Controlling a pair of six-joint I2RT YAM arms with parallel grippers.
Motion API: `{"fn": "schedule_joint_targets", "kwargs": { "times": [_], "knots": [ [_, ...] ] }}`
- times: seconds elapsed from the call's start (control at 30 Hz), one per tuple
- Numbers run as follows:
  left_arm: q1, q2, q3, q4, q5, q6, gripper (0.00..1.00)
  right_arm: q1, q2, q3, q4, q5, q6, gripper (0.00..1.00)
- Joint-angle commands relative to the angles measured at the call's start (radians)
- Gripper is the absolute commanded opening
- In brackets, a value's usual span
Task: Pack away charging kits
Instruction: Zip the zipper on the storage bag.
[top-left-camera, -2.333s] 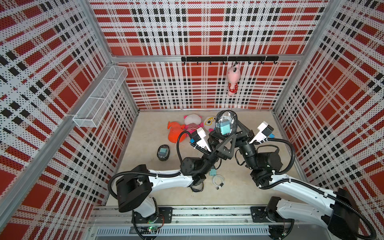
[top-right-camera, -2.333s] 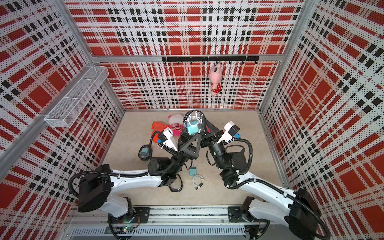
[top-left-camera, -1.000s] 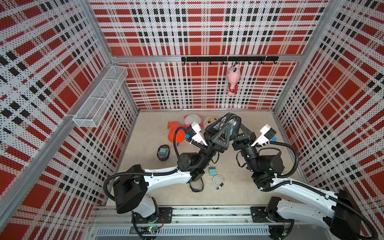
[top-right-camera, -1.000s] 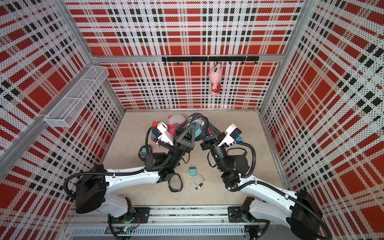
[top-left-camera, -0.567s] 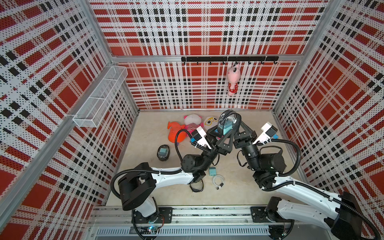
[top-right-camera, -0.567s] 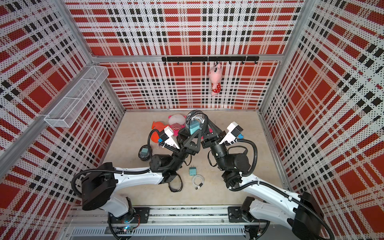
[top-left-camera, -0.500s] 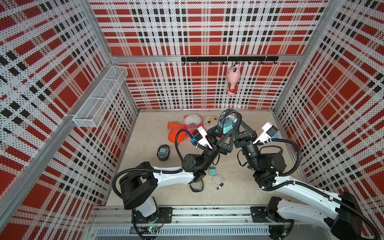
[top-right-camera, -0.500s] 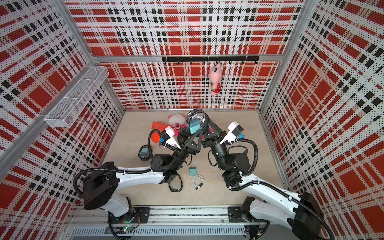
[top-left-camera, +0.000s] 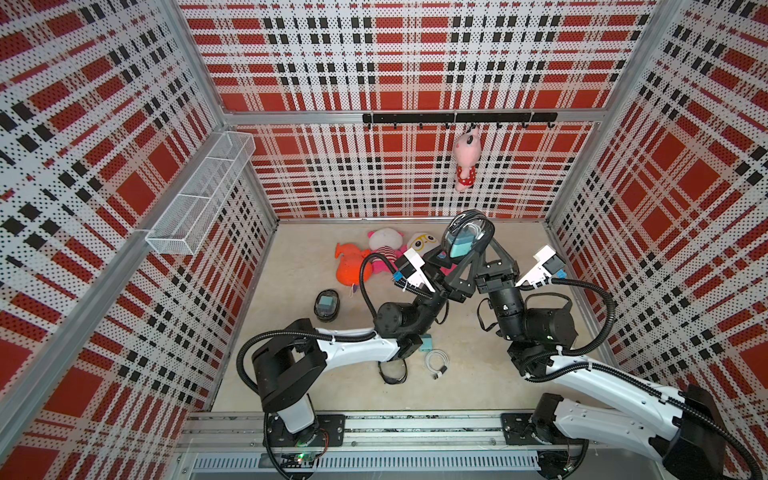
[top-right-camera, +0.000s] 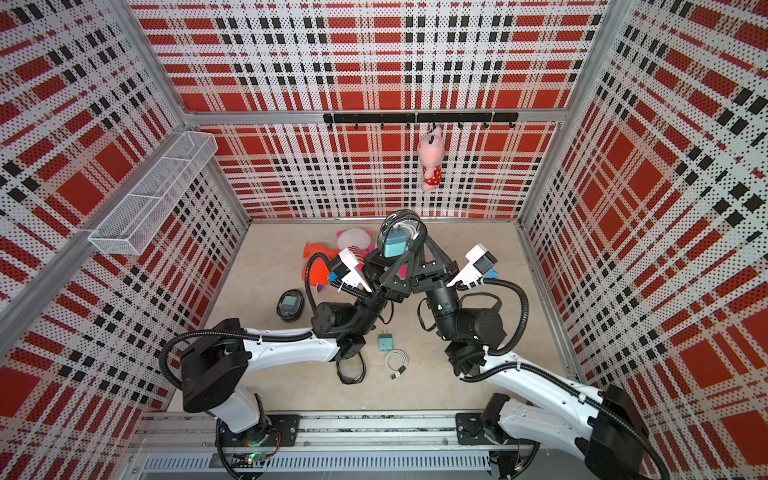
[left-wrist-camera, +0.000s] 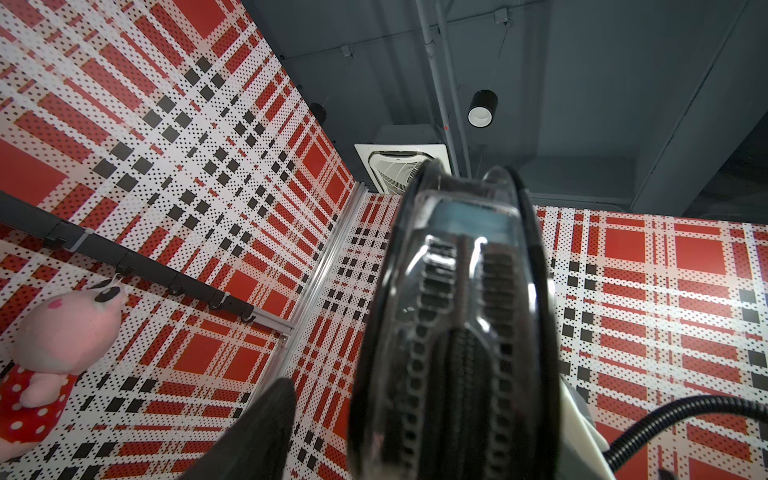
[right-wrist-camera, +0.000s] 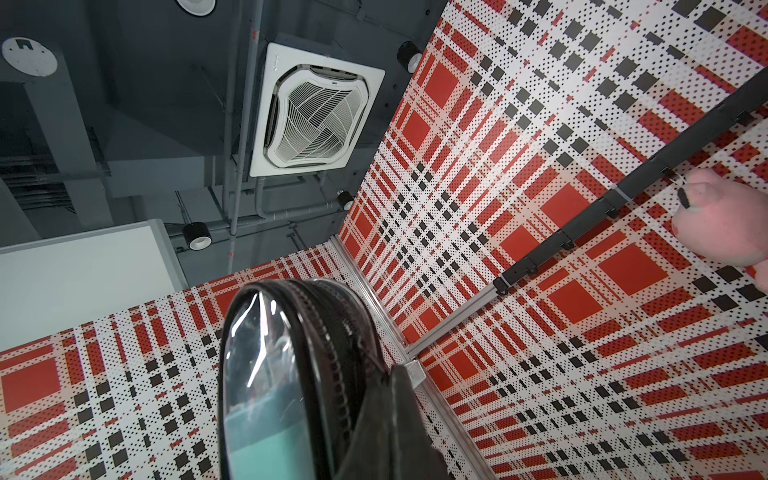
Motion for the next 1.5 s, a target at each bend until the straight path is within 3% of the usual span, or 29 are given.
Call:
{"fn": "schedule_joint_targets", "kwargs": {
  "times": [0.0, 0.2, 0.53, 0.9, 1.17, 1.3, 1.4, 1.47],
  "knots": [
    [-0.013, 0.03, 0.031, 0.259, 0.022, 0.045, 0.75, 0.016, -0.007, -0.002, -0.001, -0.057, 0.012, 0.0],
    [-0.005, 0.03, 0.043, 0.263, 0.04, 0.034, 0.73, 0.016, -0.01, -0.011, -0.003, -0.063, 0.014, 0.0],
    [0.015, 0.008, 0.039, 0.263, 0.066, 0.013, 0.49, 0.016, -0.024, -0.033, -0.01, -0.049, 0.009, 0.0],
    [0.033, -0.025, 0.019, 0.262, 0.08, -0.029, 0.65, 0.016, -0.006, -0.044, -0.009, -0.045, 0.001, 0.0],
    [0.057, -0.07, -0.024, 0.253, 0.102, -0.081, 0.27, 0.016, -0.012, -0.057, -0.023, -0.048, -0.04, 0.0],
    [0.08, -0.131, -0.071, 0.162, 0.127, -0.124, 0.09, 0.015, -0.031, -0.034, -0.086, -0.026, -0.167, 0.0],
    [0.098, -0.201, -0.103, 0.022, 0.155, -0.144, 0.0, 0.011, -0.054, -0.011, -0.144, -0.019, -0.257, 0.0],
    [0.113, -0.247, -0.126, -0.057, 0.18, -0.169, 0.0, 0.007, -0.063, 0.003, -0.177, -0.008, -0.315, 0.0]
  ]
}}
